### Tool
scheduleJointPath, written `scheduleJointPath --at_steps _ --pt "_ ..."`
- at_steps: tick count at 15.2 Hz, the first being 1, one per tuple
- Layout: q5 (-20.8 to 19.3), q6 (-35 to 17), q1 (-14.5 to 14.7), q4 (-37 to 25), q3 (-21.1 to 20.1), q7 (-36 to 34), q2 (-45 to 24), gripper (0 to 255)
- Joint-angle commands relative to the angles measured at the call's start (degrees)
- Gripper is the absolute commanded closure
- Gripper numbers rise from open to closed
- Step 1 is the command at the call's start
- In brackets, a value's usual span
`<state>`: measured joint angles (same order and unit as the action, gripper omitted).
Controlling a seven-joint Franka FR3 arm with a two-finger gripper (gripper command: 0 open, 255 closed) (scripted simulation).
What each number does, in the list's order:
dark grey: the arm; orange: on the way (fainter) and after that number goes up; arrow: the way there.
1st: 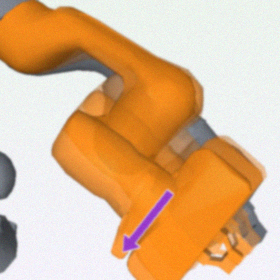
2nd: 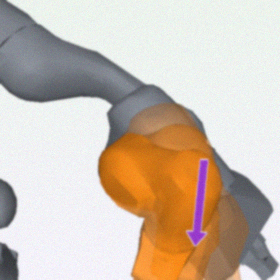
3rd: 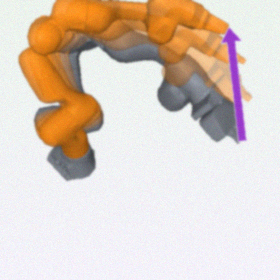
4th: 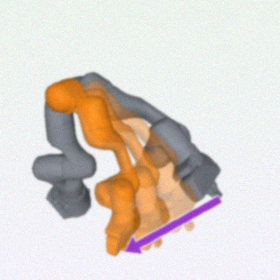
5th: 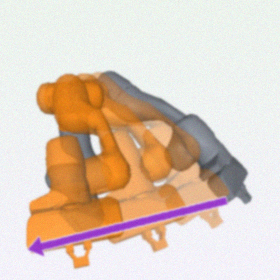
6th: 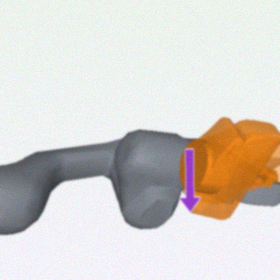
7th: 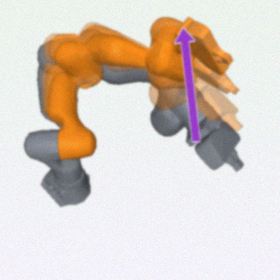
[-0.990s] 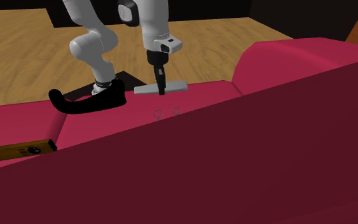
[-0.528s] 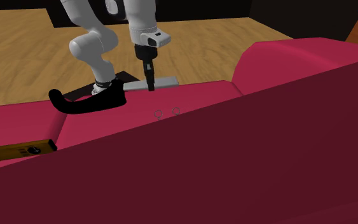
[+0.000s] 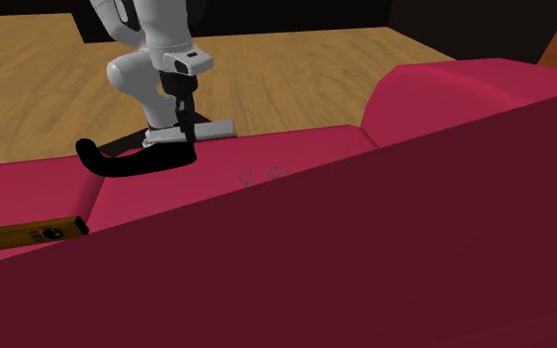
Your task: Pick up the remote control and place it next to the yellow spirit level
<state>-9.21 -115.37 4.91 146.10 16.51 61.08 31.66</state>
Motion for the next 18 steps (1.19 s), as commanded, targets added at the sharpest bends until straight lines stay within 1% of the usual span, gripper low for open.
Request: scheduleJointPath --at_steps 1,9,13,18 --pt "-1.61 1.1 -1.76 1.27 1.73 2.4 2.54 255" --pt "-8.63 4.95 -9.37 5.07 8.96 12.12 11.13 255" --pt "-12.26 6.64 -13.15 5.22 13.12 17.62 13.68 255" --pt "-16.59 8.15 -17.2 3.77 18.81 24.84 15.02 255"
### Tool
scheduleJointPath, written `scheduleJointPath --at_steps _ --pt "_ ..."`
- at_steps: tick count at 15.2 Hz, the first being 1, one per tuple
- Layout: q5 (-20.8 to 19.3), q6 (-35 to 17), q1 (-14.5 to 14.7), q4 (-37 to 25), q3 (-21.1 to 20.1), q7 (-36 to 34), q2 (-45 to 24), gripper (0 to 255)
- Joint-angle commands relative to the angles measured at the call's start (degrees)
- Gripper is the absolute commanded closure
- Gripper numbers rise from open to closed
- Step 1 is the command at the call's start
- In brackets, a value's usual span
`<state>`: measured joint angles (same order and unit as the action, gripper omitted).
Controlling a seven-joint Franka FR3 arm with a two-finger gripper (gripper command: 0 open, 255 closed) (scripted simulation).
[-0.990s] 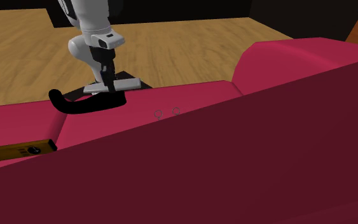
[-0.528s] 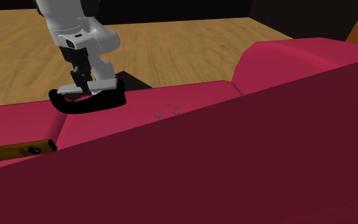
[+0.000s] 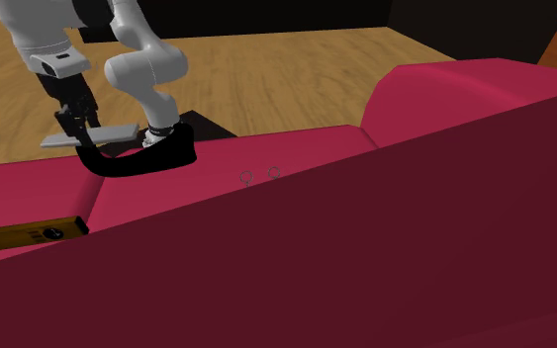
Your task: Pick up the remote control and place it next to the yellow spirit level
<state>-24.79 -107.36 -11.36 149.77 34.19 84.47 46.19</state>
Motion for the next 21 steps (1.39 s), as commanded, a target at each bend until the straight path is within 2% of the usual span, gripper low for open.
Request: scheduleJointPath --at_steps 1,7,12,17,21 --pt "-1.82 0.35 -1.58 -0.39 2.33 2.91 0.52 255" --pt "-6.01 0.98 -4.28 -4.76 9.96 11.73 -0.79 255" --pt "-8.43 0.88 -4.4 -10.08 17.06 19.01 -3.41 255" --pt "-9.54 0.41 -2.3 -16.79 25.18 26.32 -7.03 255" --pt "-9.48 0.01 1.49 -23.12 32.98 32.18 -10.22 255"
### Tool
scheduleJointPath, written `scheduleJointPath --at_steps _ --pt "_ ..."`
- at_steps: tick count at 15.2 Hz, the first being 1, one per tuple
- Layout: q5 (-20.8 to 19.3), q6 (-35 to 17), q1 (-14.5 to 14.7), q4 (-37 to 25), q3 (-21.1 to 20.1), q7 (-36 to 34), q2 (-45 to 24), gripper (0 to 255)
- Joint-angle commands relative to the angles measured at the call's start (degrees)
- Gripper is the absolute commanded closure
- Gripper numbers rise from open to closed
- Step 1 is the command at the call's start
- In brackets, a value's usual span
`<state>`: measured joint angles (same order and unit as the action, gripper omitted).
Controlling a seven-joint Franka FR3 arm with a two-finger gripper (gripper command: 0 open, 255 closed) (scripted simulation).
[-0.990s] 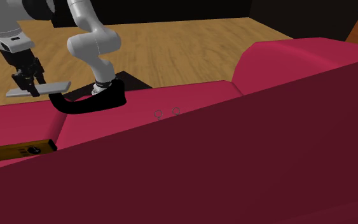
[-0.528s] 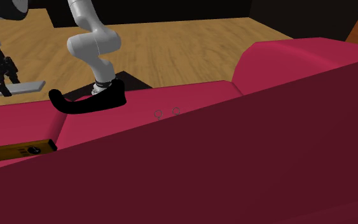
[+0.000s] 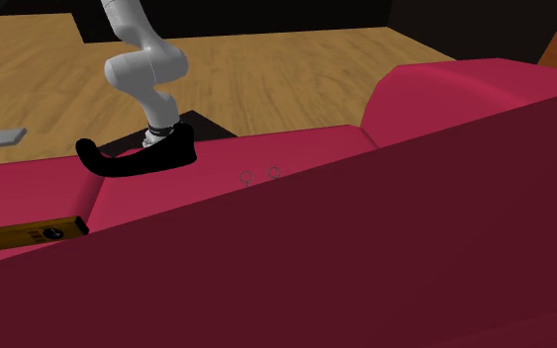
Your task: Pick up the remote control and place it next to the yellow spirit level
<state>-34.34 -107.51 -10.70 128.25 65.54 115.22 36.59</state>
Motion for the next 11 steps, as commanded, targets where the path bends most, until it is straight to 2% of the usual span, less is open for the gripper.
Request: scheduleJointPath --at_steps 1,4,5,11 --pt "0.19 0.1 2.13 -3.32 3.83 2.88 -1.4 255" --pt "0.62 0.13 7.15 -8.87 11.23 7.1 -3.38 255" --pt "0.59 0.23 8.1 -9.77 12.46 7.65 -3.51 255" --pt "-0.97 -3.85 9.87 -6.94 16.08 6.88 -3.4 255"
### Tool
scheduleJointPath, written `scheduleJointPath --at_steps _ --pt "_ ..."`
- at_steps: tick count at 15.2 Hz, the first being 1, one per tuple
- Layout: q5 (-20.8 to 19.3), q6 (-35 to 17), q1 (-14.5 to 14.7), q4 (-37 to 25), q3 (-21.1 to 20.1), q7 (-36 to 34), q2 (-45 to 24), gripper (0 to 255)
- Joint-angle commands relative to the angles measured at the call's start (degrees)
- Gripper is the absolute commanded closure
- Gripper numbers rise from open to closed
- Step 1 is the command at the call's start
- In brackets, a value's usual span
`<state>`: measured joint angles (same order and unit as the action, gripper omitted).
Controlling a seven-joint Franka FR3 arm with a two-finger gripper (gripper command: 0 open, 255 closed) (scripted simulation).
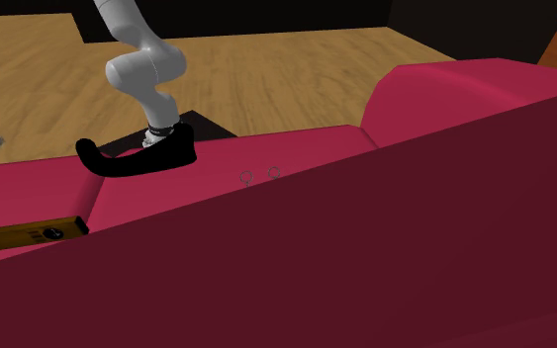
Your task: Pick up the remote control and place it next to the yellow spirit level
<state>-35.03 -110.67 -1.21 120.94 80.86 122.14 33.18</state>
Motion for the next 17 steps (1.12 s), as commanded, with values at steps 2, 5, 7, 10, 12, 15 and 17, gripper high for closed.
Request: scheduleJointPath --at_steps 2,5,7,10,12,15,17 --pt "-0.82 -2.07 1.12 1.21 2.13 -0.29 0.01 255" --pt "-1.69 -4.09 2.4 2.38 4.32 -0.71 0.04 255" --pt "-2.31 -5.43 3.35 3.1 5.87 -1.02 0.09 255" --pt "-3.32 -7.39 4.92 4.07 8.32 -1.53 0.22 255" --pt "-4.05 -8.67 6.06 4.65 10.03 -1.91 0.36 255" --pt "-4.88 -9.95 7.29 5.19 11.83 -2.35 0.57 255" --pt "-4.89 -9.94 7.3 5.18 11.84 -2.35 0.58 255"
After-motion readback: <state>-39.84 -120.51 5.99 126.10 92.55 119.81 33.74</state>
